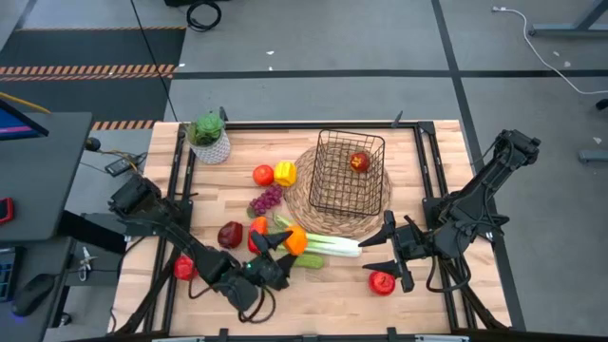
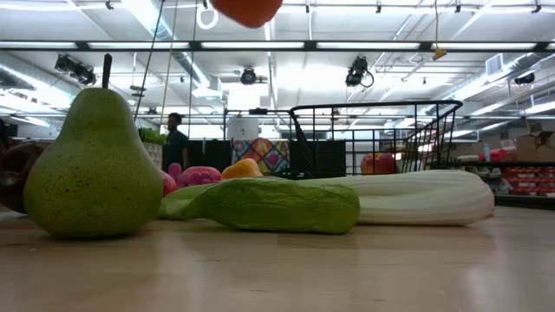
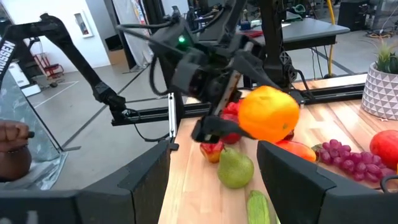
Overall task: Build produce basket
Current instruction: Put the orange into the wire basket
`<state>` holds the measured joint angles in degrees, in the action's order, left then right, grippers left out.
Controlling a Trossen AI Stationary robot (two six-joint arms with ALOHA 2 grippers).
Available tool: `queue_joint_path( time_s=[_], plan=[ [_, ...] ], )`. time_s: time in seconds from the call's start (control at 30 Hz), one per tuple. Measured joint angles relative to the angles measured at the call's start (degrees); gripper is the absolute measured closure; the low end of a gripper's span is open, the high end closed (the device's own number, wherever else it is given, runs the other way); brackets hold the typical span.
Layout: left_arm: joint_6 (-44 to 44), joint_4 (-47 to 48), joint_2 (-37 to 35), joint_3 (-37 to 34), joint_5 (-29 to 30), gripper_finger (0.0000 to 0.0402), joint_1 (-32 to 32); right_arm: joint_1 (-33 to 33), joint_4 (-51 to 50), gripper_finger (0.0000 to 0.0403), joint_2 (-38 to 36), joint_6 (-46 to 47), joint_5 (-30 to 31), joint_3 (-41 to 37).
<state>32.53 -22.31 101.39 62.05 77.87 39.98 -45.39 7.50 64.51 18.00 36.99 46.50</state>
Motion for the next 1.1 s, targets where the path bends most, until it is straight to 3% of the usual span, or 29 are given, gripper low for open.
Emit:
queue_joint_path(
  time_s=[0.37, 0.73, 0.97, 1.1],
  plan=[
    [11.3, -0.1, 7.8, 6.3, 2.0, 0.0074, 0.3, -0.6, -0.7, 0.0156, 0.1, 1.4, 0.0, 0.0],
    [11.6, -0.5, 8.2, 6.3, 2.6, 0.0074, 0.0, -1.6, -0.7, 0.0156, 0.1, 1.1, 0.9, 0.0],
    [1.2, 0.1, 8.2, 6.3, 5.4, 0.0074, -1.4, -1.6, -0.7, 0.0156, 0.1, 0.9, 0.9, 0.0],
    [-5.1, 5.2, 8.1, 6.3, 6.0, 0.0074, -3.2, -1.6, -0.7, 0.0156, 0.1, 1.1, 0.9, 0.0]
  ],
)
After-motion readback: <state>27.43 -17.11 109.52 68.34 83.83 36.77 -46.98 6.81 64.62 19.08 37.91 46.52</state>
